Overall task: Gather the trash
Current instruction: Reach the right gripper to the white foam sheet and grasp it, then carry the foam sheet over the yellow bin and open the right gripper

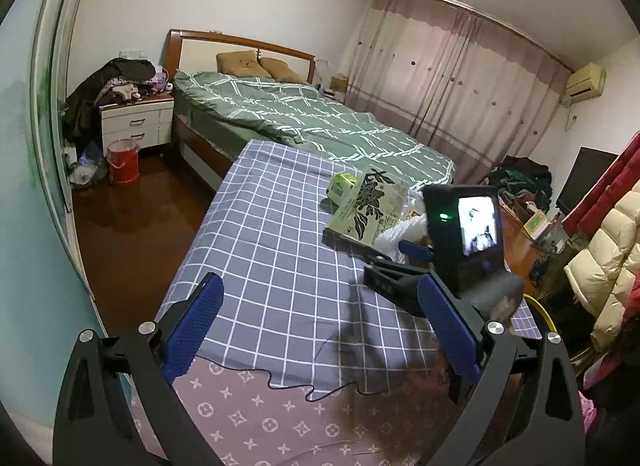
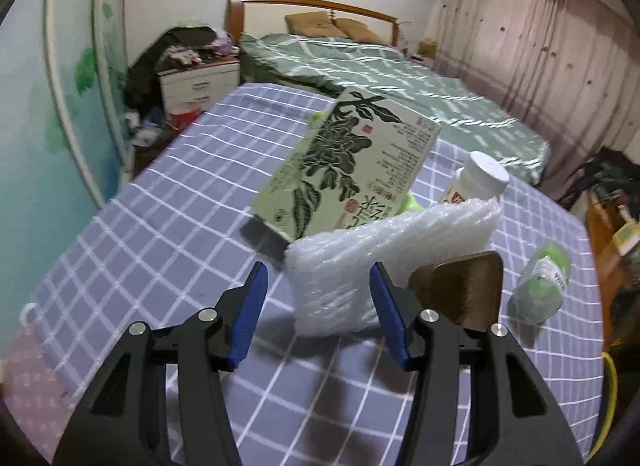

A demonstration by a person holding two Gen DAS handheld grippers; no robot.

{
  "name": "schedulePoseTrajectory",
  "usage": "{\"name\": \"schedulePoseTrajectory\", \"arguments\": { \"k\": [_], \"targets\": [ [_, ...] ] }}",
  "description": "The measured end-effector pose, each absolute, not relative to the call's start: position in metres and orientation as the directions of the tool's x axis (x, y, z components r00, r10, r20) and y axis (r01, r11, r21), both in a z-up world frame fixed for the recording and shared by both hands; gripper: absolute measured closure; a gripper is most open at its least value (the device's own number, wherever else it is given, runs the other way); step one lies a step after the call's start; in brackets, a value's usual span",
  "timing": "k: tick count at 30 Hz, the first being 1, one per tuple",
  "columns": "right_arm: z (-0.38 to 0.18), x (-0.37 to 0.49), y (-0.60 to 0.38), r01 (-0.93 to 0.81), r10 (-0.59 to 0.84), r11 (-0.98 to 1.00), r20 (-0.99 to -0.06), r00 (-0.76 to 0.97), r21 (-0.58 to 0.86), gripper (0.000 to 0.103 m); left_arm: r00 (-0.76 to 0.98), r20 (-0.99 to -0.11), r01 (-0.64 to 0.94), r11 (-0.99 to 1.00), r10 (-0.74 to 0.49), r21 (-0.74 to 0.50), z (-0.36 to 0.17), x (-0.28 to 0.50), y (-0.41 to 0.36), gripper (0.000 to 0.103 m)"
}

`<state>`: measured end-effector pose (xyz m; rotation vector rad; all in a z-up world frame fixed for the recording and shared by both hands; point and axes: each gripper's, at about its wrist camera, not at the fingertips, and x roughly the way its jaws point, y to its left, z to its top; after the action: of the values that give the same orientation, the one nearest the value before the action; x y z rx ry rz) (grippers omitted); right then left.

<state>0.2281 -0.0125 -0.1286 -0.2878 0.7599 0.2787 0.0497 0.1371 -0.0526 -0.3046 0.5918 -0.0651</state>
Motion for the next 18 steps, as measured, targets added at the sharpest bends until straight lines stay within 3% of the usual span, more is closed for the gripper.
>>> {"name": "schedulePoseTrajectory", "arguments": {
  "k": [5,9,18],
  "targets": [
    [-0.129,0.231,-0.019,-0.352,0.146,0.923,-0.702,0.697,-0.157,0.087,0.822,-0.545,-0.018,0.949,-0.165,-0.314,-0.058,0.052,0.137,0.007],
    [-0.108,0.215,-0.037,-0.395,0.257,0.917,-0.686,0.681,-0.049,0.089,0.813,-0.554,-0.009,0.949,-0.177,-0.316,-0.065,0.057,0.133,0.007],
    [-0.032,0.174,-0.096,-0.478,0.476,0.865,-0.553,0.684,0.154,0.089,0.795,-0.570,0.028,0.952,-0.206,-0.305,-0.072,0.067,0.116,0.007]
  ]
}}
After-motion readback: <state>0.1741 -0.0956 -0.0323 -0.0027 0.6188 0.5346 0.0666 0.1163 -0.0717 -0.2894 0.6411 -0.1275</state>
